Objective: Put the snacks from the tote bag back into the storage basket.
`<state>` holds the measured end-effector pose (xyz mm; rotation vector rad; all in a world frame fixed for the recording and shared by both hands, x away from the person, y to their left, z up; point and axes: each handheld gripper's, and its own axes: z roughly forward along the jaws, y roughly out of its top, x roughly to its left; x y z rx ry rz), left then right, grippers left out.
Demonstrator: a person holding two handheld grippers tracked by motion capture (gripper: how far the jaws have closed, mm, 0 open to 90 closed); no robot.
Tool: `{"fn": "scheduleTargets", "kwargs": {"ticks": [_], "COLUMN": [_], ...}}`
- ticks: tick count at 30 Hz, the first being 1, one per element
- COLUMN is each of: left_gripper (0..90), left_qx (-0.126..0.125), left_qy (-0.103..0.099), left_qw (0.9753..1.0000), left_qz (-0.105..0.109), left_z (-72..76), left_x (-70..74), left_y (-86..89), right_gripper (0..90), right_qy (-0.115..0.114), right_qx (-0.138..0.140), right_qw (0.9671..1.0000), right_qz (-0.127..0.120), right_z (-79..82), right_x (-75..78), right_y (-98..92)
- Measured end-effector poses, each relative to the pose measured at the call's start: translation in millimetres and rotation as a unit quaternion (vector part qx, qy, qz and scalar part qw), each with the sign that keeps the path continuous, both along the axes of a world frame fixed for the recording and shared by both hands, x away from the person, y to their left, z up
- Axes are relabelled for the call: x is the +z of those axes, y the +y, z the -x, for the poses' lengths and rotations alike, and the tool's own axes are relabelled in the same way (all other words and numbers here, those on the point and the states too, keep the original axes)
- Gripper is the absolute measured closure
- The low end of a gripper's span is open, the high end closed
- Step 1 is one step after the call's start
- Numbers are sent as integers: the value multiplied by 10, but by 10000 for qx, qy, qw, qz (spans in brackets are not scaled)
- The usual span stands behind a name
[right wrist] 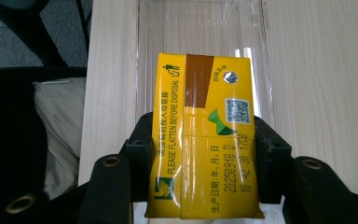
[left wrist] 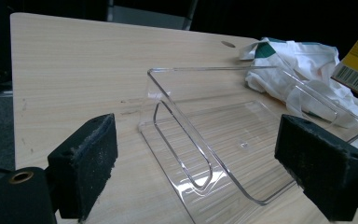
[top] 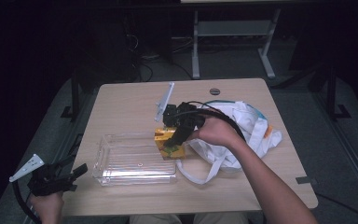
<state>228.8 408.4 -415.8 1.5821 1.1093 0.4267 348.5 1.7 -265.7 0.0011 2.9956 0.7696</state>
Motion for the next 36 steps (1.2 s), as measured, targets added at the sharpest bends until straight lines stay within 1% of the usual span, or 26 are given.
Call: {"fn": "scheduleTargets", "kwargs": {"ticks": [2,4,5,8,12,15,19,21,24,28,36], "left_gripper": [127,127,127,127,127,127,127,126,127,127,127], "left_qx": [-8,3,7,8,-22,-11,0,8,22,19,23], "left_qy": [-6,-8,-5,-3,-21,-19,-13,-16,-33,-22,-26], "left_qw": [10000,10000,10000,10000,10000,10000,10000,10000,10000,10000,10000], "left_qz": [1,10,18,18,10,32,41,80,90,83,87], "left_z": [-2,1,1,1,-4,-2,0,6,7,5,5], "left_x": [1,3,4,3,2,3,5,5,5,3,2], "left_y": [-1,1,2,1,-7,-7,-4,-3,4,4,6], "right_gripper": [515,515,515,514,514,514,514,514,514,513,513], "right_qy": [-23,30,18,2,78,64,109,109,126,110,158], "right_qx": [1,1,26,32,30,60,95,127,101,135,85], "right_qw": [10000,10000,10000,10000,9999,9999,9997,9997,9998,9997,9997], "right_qz": [-50,-74,-85,-60,-103,-134,-178,-166,-126,-185,-174], "right_z": [5,8,13,29,45,51,73,87,104,112,118], "right_x": [2,3,1,-4,-13,-33,-63,-81,-99,-117,-159], "right_y": [32,57,68,103,136,161,205,236,263,277,308]}}
